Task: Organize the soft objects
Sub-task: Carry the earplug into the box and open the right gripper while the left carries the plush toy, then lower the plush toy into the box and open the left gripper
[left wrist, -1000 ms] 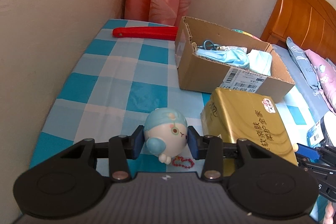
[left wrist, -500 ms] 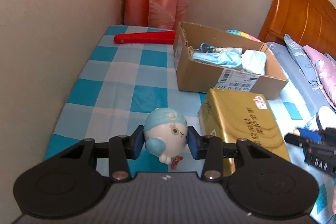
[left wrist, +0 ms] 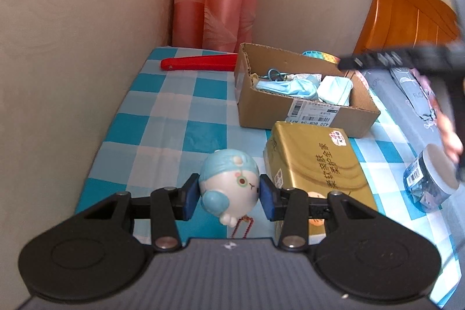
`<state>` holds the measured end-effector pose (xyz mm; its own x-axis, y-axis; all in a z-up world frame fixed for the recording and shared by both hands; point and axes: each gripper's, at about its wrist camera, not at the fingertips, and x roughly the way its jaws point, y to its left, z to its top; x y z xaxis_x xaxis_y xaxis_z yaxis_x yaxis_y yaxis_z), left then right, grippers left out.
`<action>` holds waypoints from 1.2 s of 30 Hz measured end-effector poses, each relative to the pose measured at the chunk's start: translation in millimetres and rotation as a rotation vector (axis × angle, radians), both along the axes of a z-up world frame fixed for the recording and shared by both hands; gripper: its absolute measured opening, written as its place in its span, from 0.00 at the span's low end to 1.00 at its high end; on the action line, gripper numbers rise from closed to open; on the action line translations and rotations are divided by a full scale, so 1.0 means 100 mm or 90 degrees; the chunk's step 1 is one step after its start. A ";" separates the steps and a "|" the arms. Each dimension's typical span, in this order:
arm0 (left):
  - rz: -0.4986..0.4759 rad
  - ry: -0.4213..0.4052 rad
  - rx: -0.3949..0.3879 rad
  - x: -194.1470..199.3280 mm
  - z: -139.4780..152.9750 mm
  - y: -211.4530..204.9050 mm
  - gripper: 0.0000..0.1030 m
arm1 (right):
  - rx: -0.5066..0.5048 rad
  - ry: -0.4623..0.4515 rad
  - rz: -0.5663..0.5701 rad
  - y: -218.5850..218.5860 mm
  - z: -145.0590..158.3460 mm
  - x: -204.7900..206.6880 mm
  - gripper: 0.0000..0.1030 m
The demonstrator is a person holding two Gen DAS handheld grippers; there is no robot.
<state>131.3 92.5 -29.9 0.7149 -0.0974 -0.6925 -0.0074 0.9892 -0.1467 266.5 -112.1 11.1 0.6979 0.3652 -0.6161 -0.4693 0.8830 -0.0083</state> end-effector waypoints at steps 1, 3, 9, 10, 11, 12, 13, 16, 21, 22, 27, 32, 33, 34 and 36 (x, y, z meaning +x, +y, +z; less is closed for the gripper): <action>0.000 0.000 0.001 -0.02 0.00 0.00 0.41 | 0.001 0.008 0.003 0.05 0.00 0.09 0.30; 0.005 0.000 0.002 -0.05 0.01 0.01 0.41 | -0.003 0.016 0.004 0.15 -0.02 0.25 0.31; 0.013 -0.002 0.011 -0.11 0.04 0.04 0.41 | 0.023 0.005 0.007 0.22 0.00 0.41 0.96; 0.013 -0.002 0.014 -0.11 0.05 0.04 0.41 | 0.031 0.004 0.010 0.21 0.02 0.41 1.00; 0.012 -0.004 0.016 -0.11 0.06 0.04 0.41 | 0.041 0.006 0.017 0.19 0.03 0.39 1.00; 0.011 -0.006 0.019 -0.10 0.07 0.04 0.41 | 0.043 0.007 0.020 0.17 0.05 0.37 1.00; 0.008 -0.008 0.023 -0.10 0.09 0.04 0.41 | 0.038 0.006 0.020 0.16 0.06 0.35 1.00; -0.005 -0.013 0.031 -0.06 0.13 0.00 0.41 | 0.023 0.005 0.019 0.13 0.08 0.29 1.00; -0.030 -0.022 0.040 0.05 0.22 -0.10 0.41 | 0.026 0.029 0.013 0.01 0.06 0.14 1.00; -0.036 -0.024 0.044 0.08 0.24 -0.13 0.41 | 0.026 0.031 0.014 -0.02 0.05 0.09 1.00; -0.077 -0.022 0.053 0.22 0.34 -0.26 0.41 | 0.018 0.047 0.007 -0.17 -0.01 -0.18 1.00; -0.106 -0.022 0.062 0.38 0.42 -0.37 0.41 | -0.006 0.030 -0.019 -0.35 -0.03 -0.47 1.00; -0.111 -0.025 0.064 0.42 0.43 -0.39 0.41 | -0.004 0.034 -0.020 -0.39 -0.03 -0.51 1.00; -0.117 -0.028 0.066 0.47 0.45 -0.42 0.41 | -0.004 0.040 -0.025 -0.43 -0.04 -0.55 1.00; -0.125 -0.028 0.065 0.60 0.48 -0.46 0.41 | -0.008 0.044 -0.041 -0.49 -0.06 -0.64 1.00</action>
<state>191.0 46.4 17.7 0.7193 -0.1682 -0.6740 0.1903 0.9808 -0.0417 202.5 -161.0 4.8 0.6752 0.3126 -0.6681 -0.4113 0.9114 0.0108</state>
